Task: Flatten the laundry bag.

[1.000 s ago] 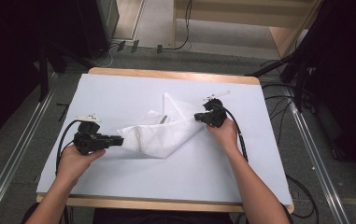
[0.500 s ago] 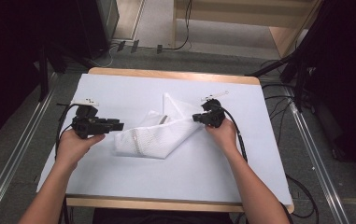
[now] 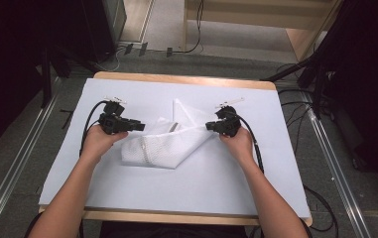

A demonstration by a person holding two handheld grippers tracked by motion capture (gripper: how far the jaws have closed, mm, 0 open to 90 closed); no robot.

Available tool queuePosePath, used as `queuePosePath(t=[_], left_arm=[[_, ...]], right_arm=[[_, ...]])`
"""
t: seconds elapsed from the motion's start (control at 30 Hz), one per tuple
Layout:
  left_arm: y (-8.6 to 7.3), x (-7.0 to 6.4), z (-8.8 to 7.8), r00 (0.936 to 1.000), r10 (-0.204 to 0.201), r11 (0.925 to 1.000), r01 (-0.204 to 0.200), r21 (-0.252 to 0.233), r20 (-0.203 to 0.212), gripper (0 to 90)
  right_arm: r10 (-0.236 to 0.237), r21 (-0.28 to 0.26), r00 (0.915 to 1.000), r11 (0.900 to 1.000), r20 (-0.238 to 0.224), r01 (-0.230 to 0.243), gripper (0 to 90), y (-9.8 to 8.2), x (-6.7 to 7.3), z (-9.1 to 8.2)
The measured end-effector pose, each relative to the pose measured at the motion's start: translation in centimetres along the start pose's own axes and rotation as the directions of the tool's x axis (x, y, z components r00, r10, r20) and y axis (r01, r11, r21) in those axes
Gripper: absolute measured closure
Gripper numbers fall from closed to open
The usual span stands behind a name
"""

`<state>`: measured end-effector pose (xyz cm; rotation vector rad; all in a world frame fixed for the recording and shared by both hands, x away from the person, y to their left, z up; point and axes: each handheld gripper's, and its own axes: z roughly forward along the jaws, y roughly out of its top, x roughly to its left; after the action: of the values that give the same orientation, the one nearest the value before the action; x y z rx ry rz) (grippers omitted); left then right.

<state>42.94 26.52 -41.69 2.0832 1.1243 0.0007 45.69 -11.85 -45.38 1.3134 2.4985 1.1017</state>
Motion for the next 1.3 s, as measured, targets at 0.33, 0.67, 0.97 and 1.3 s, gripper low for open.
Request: queuePosePath(t=[0.33,0.67,0.97,1.3], left_arm=[[1.5,0.3,3.6,0.9994,0.035,0.999,-0.035,0.027,-0.006,62.4],[1.5,0.3,6.1,0.9983,0.056,0.9952,-0.055,0.081,-0.016,57.8],[1.2,-0.2,6.3,0.9968,0.075,0.9948,-0.072,0.072,-0.03,64.7],[1.0,-0.3,6.5,0.9969,0.069,0.9946,-0.066,0.081,-0.038,90.0]], right_arm=[[0.04,-0.019,0.9986,0.999,0.034,-0.039,83.3,-0.8,-1.3,-1.6],[0.07,-0.038,0.9957,0.997,0.061,-0.068,81.3,-1.6,-2.5,-2.7],[0.103,-0.057,0.9918,0.993,0.075,-0.099,80.3,-2.1,-3.4,-3.5],[0.101,-0.067,0.9913,0.993,0.084,-0.096,77.9,-2.1,-3.6,-3.1]])
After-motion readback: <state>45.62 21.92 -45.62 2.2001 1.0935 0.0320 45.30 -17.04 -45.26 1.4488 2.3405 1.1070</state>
